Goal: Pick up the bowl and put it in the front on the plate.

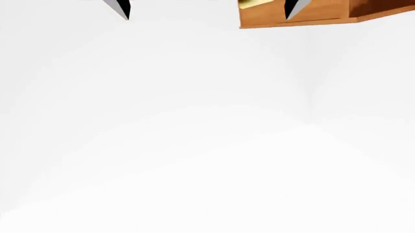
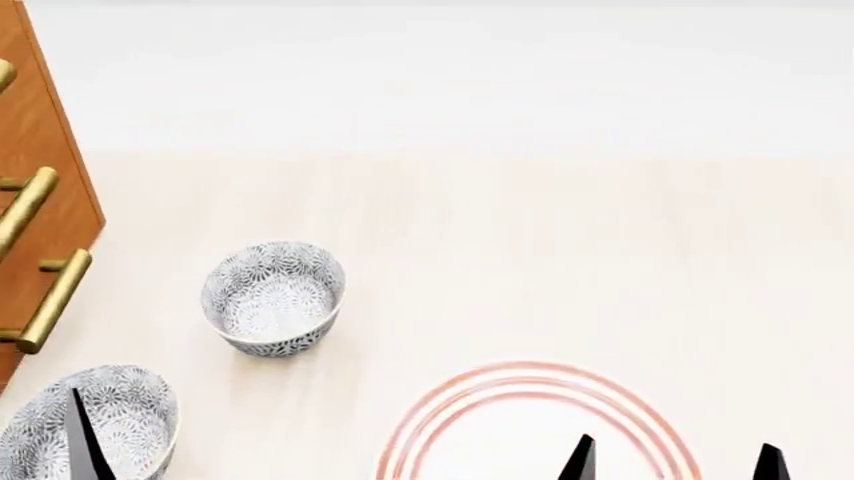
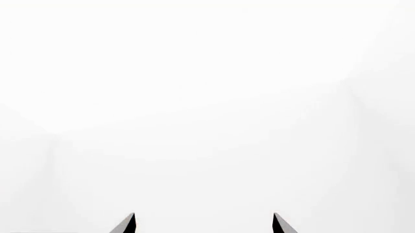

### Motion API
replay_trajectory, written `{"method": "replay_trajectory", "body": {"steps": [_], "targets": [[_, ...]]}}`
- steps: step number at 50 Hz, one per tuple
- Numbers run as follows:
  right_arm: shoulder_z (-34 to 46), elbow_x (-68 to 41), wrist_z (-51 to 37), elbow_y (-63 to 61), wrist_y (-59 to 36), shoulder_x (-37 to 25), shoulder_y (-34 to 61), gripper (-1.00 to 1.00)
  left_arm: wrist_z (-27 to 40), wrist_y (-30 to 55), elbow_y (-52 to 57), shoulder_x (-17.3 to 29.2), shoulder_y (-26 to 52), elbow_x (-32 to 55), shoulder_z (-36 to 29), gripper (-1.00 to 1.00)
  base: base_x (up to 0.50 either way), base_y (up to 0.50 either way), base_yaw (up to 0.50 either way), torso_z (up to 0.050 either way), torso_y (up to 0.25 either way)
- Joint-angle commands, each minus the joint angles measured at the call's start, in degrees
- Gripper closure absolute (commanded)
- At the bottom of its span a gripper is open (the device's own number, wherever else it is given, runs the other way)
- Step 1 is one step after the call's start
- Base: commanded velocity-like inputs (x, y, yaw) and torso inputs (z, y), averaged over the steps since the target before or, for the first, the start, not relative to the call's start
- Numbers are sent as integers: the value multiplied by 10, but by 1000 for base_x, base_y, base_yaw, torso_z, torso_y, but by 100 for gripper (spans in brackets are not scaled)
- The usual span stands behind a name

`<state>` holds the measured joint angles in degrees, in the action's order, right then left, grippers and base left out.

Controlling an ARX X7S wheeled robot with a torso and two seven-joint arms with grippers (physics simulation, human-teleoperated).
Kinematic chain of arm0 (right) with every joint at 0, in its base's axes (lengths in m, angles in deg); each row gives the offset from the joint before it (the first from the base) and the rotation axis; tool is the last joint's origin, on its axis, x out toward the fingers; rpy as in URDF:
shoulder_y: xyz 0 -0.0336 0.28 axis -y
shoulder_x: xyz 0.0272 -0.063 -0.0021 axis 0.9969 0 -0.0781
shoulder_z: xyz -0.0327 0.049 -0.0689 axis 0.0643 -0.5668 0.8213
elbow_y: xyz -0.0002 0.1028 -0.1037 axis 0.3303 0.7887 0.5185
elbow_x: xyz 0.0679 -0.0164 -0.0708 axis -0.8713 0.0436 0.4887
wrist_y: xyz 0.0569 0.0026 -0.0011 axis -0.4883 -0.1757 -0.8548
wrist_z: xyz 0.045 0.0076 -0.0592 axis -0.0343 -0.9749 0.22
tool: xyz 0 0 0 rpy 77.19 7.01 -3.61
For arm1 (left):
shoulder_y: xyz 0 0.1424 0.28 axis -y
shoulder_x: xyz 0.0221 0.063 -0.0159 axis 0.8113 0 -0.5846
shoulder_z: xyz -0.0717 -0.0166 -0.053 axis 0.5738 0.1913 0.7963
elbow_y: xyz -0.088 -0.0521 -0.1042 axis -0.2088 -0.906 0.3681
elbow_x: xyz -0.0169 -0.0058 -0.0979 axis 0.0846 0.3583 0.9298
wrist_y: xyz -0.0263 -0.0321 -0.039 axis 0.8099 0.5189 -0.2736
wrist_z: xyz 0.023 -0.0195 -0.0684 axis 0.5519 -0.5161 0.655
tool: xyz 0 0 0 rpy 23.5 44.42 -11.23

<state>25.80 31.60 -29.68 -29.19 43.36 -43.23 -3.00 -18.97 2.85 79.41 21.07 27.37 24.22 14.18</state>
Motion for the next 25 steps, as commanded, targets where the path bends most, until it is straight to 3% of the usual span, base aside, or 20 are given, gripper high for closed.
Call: {"method": "replay_trajectory", "body": {"steps": [1,18,25], "targets": [[0,8,4,2,6,1,-1,-100,-2,5,0,0,1,-3,1,-100,0,500,0,0,0],[6,8,-1,0,3,-5,-1,-100,3,13,-1,6,2,4,-5,-100,0,500,0,0,0],[9,4,-4,2,-2,-8,0,-100,3,20,-1,8,3,10,-8,-100,0,7,0,0,0]]}}
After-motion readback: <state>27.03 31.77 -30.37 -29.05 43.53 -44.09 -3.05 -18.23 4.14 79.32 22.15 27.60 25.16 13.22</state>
